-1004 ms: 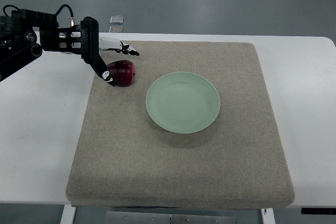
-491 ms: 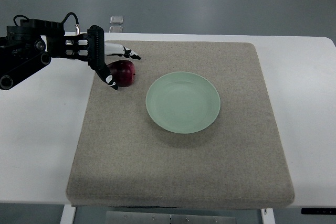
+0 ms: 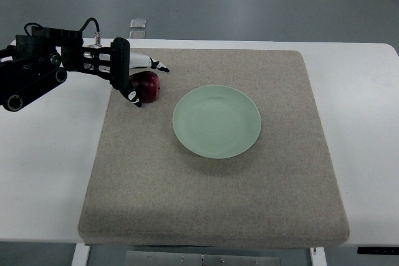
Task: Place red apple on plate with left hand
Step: 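Close the left hand fingers around the red apple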
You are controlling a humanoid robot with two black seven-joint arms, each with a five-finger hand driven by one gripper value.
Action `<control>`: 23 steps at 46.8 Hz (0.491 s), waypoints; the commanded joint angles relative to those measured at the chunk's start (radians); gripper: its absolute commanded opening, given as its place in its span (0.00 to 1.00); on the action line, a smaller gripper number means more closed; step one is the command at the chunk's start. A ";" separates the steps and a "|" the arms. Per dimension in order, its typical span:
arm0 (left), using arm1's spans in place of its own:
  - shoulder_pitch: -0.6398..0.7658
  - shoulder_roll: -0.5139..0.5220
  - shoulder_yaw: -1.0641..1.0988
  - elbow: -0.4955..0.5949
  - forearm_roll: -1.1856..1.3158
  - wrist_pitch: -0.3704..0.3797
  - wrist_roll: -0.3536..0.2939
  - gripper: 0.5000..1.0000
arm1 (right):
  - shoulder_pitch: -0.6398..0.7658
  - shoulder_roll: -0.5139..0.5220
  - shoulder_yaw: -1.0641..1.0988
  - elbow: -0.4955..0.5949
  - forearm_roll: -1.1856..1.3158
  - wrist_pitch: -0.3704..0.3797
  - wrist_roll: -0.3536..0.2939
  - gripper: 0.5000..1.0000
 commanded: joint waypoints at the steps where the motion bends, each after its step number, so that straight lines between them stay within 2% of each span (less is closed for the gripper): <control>1: 0.000 0.000 0.000 0.001 0.010 0.009 0.000 0.94 | 0.000 0.000 0.000 0.000 0.000 0.000 0.000 0.93; 6: 0.000 0.000 0.003 0.001 0.013 0.011 0.000 0.85 | 0.000 0.000 0.000 0.000 0.000 0.000 0.000 0.93; 7: 0.000 0.000 0.004 0.001 0.013 0.011 0.000 0.80 | 0.000 0.000 0.000 0.000 0.000 0.000 0.000 0.93; 13: 0.000 0.000 0.021 0.001 0.013 0.015 0.000 0.71 | 0.000 0.000 0.000 0.000 0.000 0.000 0.000 0.93; 15: 0.000 0.000 0.021 0.001 0.013 0.017 0.000 0.63 | 0.000 0.000 0.000 0.000 0.000 0.000 0.000 0.93; 23: -0.002 0.000 0.024 0.001 0.030 0.017 0.000 0.60 | 0.000 0.000 0.000 0.000 0.000 0.000 0.000 0.93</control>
